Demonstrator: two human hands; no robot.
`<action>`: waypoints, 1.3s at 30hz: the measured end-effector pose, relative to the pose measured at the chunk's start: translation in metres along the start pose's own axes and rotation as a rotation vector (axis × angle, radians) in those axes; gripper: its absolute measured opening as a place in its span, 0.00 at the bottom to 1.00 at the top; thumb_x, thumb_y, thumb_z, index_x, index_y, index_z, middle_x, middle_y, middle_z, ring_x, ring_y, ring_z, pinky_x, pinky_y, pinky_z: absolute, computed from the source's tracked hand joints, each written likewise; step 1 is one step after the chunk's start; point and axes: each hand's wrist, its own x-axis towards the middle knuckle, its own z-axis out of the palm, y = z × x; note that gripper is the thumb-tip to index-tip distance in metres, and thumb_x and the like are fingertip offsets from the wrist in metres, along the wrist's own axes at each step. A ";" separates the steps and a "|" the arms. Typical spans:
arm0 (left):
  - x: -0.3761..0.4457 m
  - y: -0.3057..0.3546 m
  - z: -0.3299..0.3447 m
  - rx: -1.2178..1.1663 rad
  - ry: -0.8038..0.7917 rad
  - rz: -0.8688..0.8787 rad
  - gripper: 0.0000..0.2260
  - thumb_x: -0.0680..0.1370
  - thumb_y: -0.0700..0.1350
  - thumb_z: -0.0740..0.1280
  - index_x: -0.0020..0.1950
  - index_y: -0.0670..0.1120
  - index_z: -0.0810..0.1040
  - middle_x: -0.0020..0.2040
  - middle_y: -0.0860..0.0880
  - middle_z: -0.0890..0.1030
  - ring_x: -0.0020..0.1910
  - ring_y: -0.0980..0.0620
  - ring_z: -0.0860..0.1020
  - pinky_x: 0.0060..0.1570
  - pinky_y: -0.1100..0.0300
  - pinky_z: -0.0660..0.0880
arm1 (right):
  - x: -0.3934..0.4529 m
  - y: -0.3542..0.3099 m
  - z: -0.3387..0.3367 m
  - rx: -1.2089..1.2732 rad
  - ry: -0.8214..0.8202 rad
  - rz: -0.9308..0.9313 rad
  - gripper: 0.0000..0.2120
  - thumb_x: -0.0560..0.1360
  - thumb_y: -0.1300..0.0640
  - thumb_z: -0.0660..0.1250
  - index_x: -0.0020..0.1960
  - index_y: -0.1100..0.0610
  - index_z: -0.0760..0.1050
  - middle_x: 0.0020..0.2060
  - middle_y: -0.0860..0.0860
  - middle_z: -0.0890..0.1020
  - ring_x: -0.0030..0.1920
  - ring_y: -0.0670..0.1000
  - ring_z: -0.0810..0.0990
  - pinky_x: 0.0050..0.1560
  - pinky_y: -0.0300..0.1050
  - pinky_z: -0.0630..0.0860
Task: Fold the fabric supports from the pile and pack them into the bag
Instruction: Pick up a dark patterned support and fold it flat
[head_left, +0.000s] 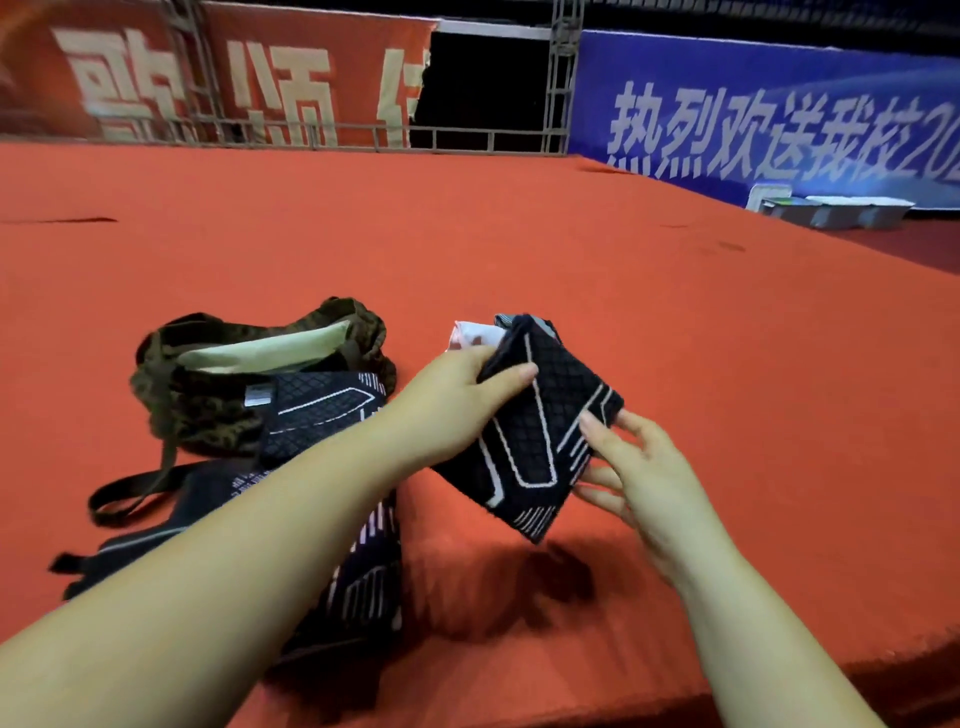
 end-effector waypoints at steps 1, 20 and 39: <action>-0.001 -0.004 -0.010 -0.057 0.062 -0.037 0.11 0.80 0.52 0.62 0.44 0.48 0.78 0.40 0.55 0.82 0.42 0.56 0.80 0.45 0.61 0.76 | 0.003 0.000 0.015 0.083 -0.086 0.069 0.25 0.69 0.48 0.69 0.62 0.55 0.71 0.47 0.52 0.84 0.43 0.52 0.83 0.46 0.48 0.79; -0.013 -0.112 -0.127 0.419 0.356 -0.563 0.18 0.81 0.54 0.57 0.49 0.41 0.77 0.44 0.43 0.79 0.43 0.45 0.75 0.43 0.57 0.70 | 0.086 -0.003 0.183 -1.003 -0.082 -0.210 0.21 0.76 0.44 0.62 0.31 0.54 0.59 0.29 0.50 0.68 0.37 0.56 0.71 0.27 0.43 0.58; -0.023 -0.107 -0.126 0.889 0.283 -0.261 0.22 0.80 0.51 0.59 0.72 0.45 0.62 0.71 0.46 0.66 0.70 0.46 0.65 0.66 0.52 0.63 | 0.087 0.011 0.175 -1.143 -0.295 -0.632 0.26 0.77 0.44 0.62 0.72 0.50 0.64 0.68 0.50 0.68 0.70 0.51 0.64 0.69 0.49 0.61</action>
